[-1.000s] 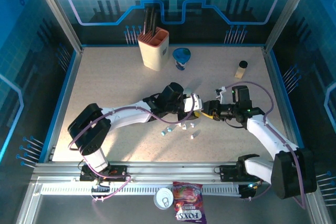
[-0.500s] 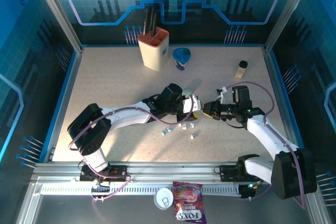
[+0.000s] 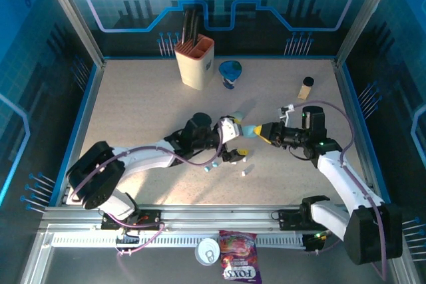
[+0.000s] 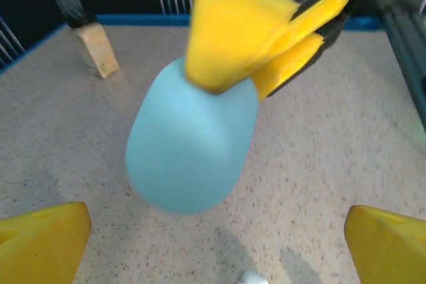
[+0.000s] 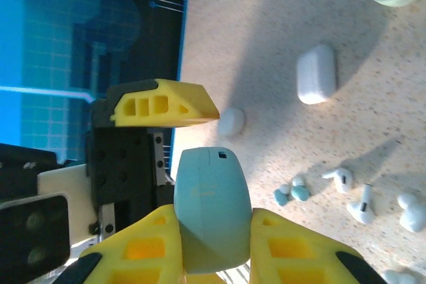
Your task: Insert wireless bluetooth earbuds into charging case
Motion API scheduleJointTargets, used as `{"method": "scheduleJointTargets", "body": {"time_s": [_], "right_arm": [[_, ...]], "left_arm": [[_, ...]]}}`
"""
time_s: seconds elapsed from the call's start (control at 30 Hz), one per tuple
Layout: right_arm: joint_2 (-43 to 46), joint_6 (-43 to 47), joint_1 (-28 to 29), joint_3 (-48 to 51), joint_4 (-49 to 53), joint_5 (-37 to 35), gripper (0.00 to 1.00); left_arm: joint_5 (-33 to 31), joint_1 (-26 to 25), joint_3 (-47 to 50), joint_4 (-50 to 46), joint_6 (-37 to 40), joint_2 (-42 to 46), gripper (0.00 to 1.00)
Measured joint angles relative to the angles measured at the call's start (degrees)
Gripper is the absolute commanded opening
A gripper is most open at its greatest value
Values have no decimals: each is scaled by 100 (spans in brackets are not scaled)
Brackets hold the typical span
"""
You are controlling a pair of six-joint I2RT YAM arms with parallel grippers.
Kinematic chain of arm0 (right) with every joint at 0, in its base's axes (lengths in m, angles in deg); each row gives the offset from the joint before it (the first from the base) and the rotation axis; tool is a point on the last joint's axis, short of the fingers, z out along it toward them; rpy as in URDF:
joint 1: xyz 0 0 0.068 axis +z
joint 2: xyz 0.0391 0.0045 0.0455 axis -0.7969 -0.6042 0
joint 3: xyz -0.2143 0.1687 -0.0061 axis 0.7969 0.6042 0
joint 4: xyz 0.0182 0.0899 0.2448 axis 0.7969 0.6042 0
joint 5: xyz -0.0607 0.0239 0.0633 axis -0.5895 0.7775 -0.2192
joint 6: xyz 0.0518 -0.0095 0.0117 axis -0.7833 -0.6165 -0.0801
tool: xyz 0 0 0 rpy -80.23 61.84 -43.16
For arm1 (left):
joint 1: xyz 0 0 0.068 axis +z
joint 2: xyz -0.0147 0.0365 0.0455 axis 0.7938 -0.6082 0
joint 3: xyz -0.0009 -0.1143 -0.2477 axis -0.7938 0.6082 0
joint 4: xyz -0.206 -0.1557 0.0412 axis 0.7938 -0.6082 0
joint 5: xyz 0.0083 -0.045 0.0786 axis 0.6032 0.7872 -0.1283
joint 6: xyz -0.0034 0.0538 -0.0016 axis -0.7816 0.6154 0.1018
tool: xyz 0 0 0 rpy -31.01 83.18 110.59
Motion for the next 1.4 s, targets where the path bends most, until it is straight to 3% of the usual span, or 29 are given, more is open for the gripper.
{"method": "scheduleJointTargets", "body": {"time_s": [0.17, 0.33, 0.6, 0.93, 1.4], "right_arm": [[289, -911, -109, 0, -750, 321, 20], [319, -2328, -155, 35, -1989, 643, 18], [326, -3891, -144, 162, -3224, 901, 15], [369, -4336, 339, 164, -3383, 872, 15], [385, -4194, 422, 160, -3073, 776, 14]], "left_arm": [[83, 179, 490, 1685, -881, 35, 98], [175, 223, 555, 3110, -1537, -352, 89], [678, 223, 483, 4061, -1912, -697, 78], [1167, 223, 151, 4411, -2194, -769, 68], [1340, 229, 120, 4559, -2376, -828, 57]]}}
